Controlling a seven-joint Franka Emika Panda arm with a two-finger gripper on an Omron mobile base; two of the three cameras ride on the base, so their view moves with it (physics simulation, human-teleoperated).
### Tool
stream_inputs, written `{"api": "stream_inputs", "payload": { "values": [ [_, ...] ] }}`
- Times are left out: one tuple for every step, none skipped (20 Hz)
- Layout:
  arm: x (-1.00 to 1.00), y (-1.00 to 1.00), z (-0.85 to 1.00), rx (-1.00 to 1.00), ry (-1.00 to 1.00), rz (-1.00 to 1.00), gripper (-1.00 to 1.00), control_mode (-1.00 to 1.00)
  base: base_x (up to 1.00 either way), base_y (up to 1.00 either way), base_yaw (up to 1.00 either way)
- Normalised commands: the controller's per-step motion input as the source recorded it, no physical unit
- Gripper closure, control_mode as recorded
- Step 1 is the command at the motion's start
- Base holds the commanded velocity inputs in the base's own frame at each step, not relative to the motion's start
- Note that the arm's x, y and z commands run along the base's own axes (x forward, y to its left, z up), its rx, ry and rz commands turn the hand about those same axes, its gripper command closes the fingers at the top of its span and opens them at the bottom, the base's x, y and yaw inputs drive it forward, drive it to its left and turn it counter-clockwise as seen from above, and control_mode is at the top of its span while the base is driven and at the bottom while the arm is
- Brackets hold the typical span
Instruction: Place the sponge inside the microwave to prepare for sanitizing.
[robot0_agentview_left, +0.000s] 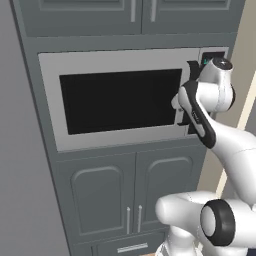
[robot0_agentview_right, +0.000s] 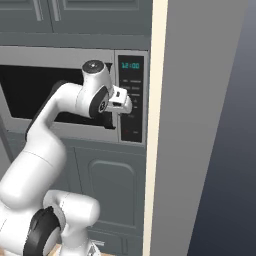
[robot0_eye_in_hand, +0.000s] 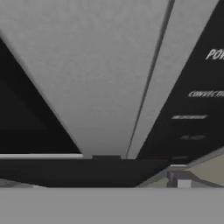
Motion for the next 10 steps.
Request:
{"api": "stream_inputs", "payload": {
  "values": [
    [0.15, 0.00, -0.08, 0.00, -0.20, 0.00, -1.00, -1.00, 0.00, 0.00, 0.00],
    [0.18, 0.00, -0.04, 0.00, -0.17, 0.00, -1.00, -1.00, 0.00, 0.00, 0.00],
    [0.20, 0.00, 0.00, 0.00, -0.15, 0.00, -1.00, -1.00, 0.00, 0.00, 0.00],
    [0.31, 0.00, 0.00, 0.00, -0.11, 0.00, -1.00, -1.00, 0.00, 0.00, 0.00],
    [0.39, 0.00, 0.00, 0.00, -0.09, 0.00, -1.00, -1.00, 0.00, 0.00, 0.00],
    [0.43, 0.00, 0.00, 0.00, -0.07, 0.00, -1.00, -1.00, 0.00, 0.00, 0.00],
    [0.44, 0.00, 0.00, 0.00, -0.05, 0.00, -1.00, -1.00, 0.00, 0.00, 0.00],
    [0.46, 0.00, 0.00, 0.00, -0.04, 0.00, -1.00, -1.00, 0.00, 0.00, 0.00],
    [0.55, 0.00, 0.00, 0.03, -0.03, 0.00, -1.00, -1.00, 0.00, 0.00, 0.00],
    [0.41, 0.00, 0.00, 0.02, -0.03, 0.00, -1.00, -1.00, 0.00, 0.00, 0.00]
  ]
}}
